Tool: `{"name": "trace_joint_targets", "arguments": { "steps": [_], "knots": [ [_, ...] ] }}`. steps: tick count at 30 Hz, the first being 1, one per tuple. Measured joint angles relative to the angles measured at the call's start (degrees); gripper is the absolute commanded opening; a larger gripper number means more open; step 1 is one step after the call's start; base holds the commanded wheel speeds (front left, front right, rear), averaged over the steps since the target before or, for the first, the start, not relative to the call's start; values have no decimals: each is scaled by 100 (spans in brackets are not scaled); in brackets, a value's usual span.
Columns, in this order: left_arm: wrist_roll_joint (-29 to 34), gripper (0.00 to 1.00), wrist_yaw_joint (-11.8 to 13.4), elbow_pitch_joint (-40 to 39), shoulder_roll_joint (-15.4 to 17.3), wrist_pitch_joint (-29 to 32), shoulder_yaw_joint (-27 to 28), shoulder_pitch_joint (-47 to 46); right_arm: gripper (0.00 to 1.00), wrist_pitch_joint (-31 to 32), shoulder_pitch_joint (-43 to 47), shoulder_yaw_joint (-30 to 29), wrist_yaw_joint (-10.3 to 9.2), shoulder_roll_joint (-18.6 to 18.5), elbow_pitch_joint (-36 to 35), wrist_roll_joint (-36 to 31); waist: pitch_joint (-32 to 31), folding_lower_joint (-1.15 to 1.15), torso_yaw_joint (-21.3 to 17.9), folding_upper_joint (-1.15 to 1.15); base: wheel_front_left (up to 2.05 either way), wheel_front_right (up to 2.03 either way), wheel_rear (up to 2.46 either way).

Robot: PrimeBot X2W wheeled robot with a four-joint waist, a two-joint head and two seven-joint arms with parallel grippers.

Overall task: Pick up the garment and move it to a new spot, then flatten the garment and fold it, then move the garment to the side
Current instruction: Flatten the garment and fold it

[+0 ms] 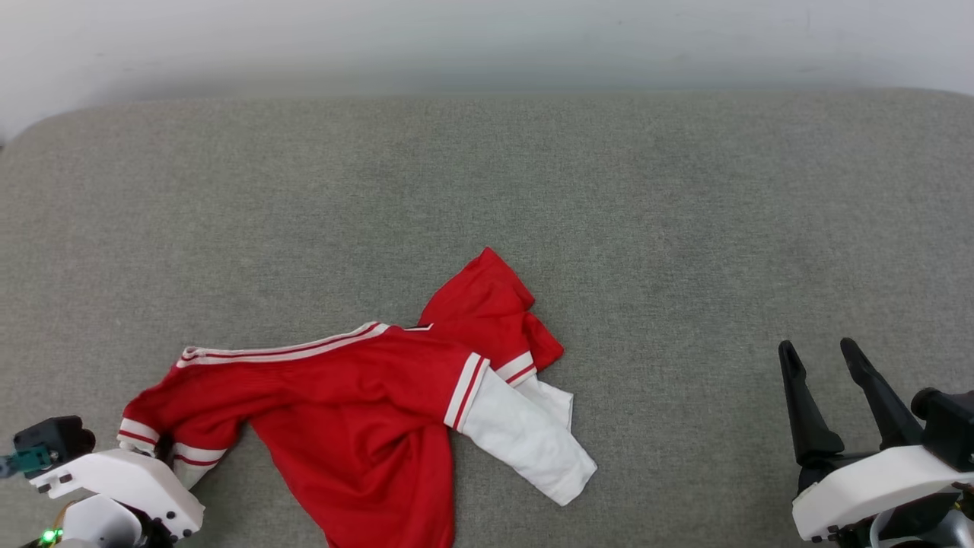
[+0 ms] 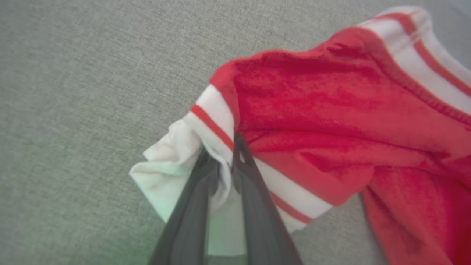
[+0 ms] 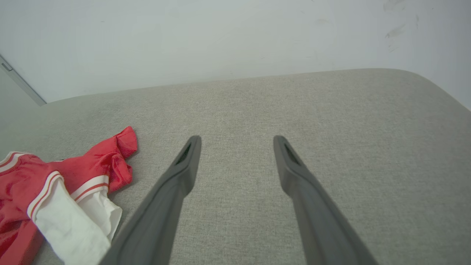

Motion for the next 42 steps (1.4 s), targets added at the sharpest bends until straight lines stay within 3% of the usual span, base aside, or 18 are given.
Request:
{"name": "trace_joint_targets", "arguments": {
  "steps": [5, 7, 15, 22, 30, 35, 42],
  "knots": [
    [186, 100, -200, 296, -175, -555, -140, -125, 100, 24, -7, 32, 0, -53, 78, -8, -159, 0, 23, 0, 0, 0, 0],
    [475, 100, -236, 257, -216, -1115, -253, -136, 100, 51, 10, 48, 0, -82, 114, -7, -338, 0, 29, 0, 0, 0, 0],
    [1152, 100, -12, -733, -356, -2030, -544, -109, 100, 196, 182, 114, 0, -107, 232, 65, -865, 0, 50, 0, 0, 0, 0],
    [1649, 100, 309, -1777, -427, -2137, -905, 313, 100, 353, 269, 242, 0, -152, 380, 207, -1129, 0, 39, 0, 0, 0, 0],
    [1751, 100, 657, -2536, -510, -2027, -1029, 809, 100, 779, 175, 415, 0, -257, 829, 544, -1141, 0, 33, 0, 0, 0, 0],
    [1795, 100, 720, -2775, -509, -1972, -1078, 836, 100, 1323, -421, 717, 0, -465, 1494, 860, -1079, 0, 116, 0, 0, 0, 0],
    [1894, 100, 662, -2989, -552, -1948, -1241, 550, 100, 2308, -1745, 1603, -1, -688, 2576, 1337, -757, -1, 391, 0, 0, 0, 0]
  ]
}}
